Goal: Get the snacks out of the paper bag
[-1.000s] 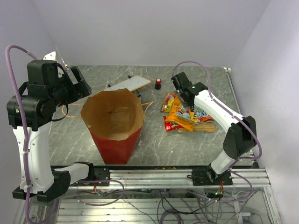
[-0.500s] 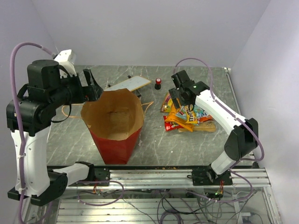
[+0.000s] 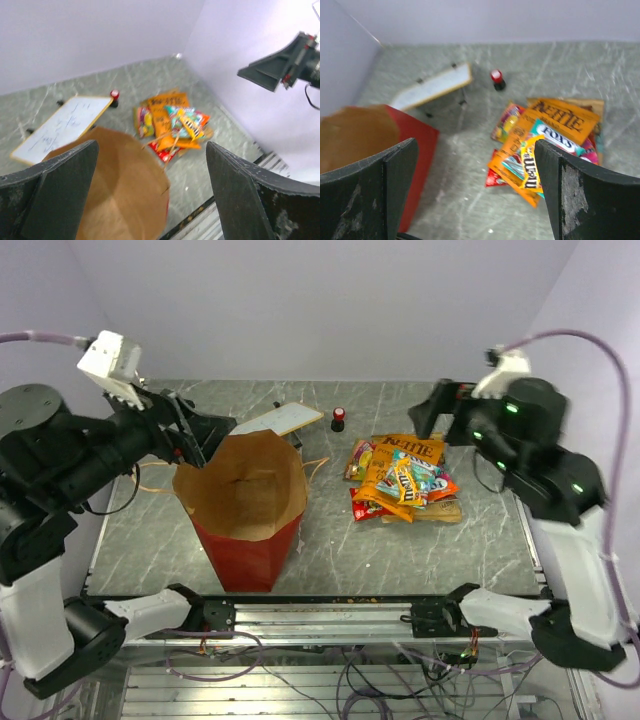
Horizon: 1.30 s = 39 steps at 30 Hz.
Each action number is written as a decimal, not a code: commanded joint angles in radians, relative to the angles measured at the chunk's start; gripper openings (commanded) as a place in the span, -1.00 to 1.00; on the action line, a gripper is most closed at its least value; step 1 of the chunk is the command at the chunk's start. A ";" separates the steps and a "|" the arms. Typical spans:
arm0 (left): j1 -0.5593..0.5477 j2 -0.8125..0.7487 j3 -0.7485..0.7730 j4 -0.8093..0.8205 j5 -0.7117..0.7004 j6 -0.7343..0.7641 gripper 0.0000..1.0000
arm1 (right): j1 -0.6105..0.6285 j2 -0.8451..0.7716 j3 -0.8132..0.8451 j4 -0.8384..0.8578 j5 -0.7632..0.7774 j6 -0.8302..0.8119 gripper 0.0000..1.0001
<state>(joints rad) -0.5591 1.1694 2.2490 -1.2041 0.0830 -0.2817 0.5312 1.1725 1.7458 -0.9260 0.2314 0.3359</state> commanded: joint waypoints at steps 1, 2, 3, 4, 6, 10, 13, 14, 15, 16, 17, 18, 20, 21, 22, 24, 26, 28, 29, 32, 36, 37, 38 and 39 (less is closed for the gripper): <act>-0.010 -0.101 -0.129 0.313 0.038 -0.126 0.98 | -0.002 -0.124 0.067 -0.007 -0.044 0.105 1.00; -0.009 -0.125 -0.143 0.350 0.015 -0.143 0.98 | -0.002 -0.147 0.078 -0.001 -0.039 0.110 1.00; -0.009 -0.143 -0.150 0.370 -0.031 -0.162 0.98 | -0.002 -0.165 0.093 0.002 -0.031 0.114 1.00; -0.009 -0.156 -0.149 0.379 -0.048 -0.168 0.98 | -0.002 -0.185 0.104 0.005 -0.019 0.116 1.00; -0.010 -0.164 -0.117 0.377 -0.063 -0.146 0.98 | -0.002 -0.212 0.114 0.011 0.010 0.120 1.00; -0.009 -0.120 0.013 0.222 -0.217 -0.170 0.98 | -0.002 -0.236 0.124 0.004 0.086 0.145 1.00; -0.009 -0.090 0.068 0.143 -0.228 -0.161 0.98 | -0.002 -0.221 0.168 -0.024 0.121 0.177 1.00; -0.010 -0.089 0.067 0.136 -0.232 -0.158 0.98 | -0.002 -0.217 0.179 -0.029 0.124 0.182 1.00; -0.009 -0.091 0.061 0.132 -0.242 -0.157 0.98 | -0.002 -0.214 0.185 -0.031 0.127 0.185 1.00; -0.010 -0.094 0.052 0.131 -0.259 -0.155 0.98 | -0.002 -0.212 0.189 -0.030 0.133 0.189 1.00; -0.009 -0.100 0.039 0.134 -0.272 -0.152 0.98 | -0.002 -0.213 0.189 -0.025 0.135 0.190 1.00; -0.010 -0.104 0.024 0.139 -0.283 -0.148 0.98 | -0.002 -0.215 0.183 -0.015 0.138 0.186 1.00; -0.010 -0.110 -0.007 0.148 -0.315 -0.137 0.98 | -0.002 -0.231 0.153 0.020 0.150 0.174 1.00; -0.009 -0.109 -0.017 0.147 -0.338 -0.134 0.98 | -0.002 -0.239 0.127 0.042 0.165 0.171 1.00; -0.010 -0.106 -0.023 0.145 -0.363 -0.130 0.98 | -0.002 -0.250 0.100 0.066 0.183 0.174 1.00; -0.009 -0.099 -0.039 0.165 -0.374 -0.108 0.98 | -0.002 -0.257 0.045 0.113 0.204 0.179 1.00; -0.010 -0.090 -0.043 0.189 -0.355 -0.092 0.98 | -0.003 -0.247 0.030 0.124 0.222 0.180 1.00; -0.010 -0.084 -0.054 0.211 -0.346 -0.091 0.98 | -0.003 -0.238 0.029 0.117 0.230 0.189 1.00; -0.009 -0.083 -0.061 0.219 -0.349 -0.090 0.98 | -0.002 -0.239 0.021 0.120 0.223 0.192 1.00; -0.009 -0.076 -0.060 0.233 -0.395 -0.085 0.98 | -0.002 -0.241 0.004 0.117 0.220 0.187 1.00; -0.010 -0.066 -0.050 0.242 -0.408 -0.071 0.98 | -0.003 -0.213 0.043 0.079 0.257 0.179 1.00; -0.010 -0.067 -0.054 0.242 -0.409 -0.072 0.98 | -0.002 -0.207 0.055 0.079 0.256 0.172 1.00; -0.010 -0.072 -0.065 0.245 -0.413 -0.075 0.98 | -0.002 -0.202 0.064 0.078 0.259 0.170 1.00; -0.010 -0.079 -0.084 0.253 -0.417 -0.077 0.98 | -0.002 -0.198 0.073 0.074 0.265 0.171 1.00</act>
<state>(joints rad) -0.5621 1.0996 2.1887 -1.0035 -0.2958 -0.3759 0.5312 0.9619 1.7714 -0.8433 0.4568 0.5133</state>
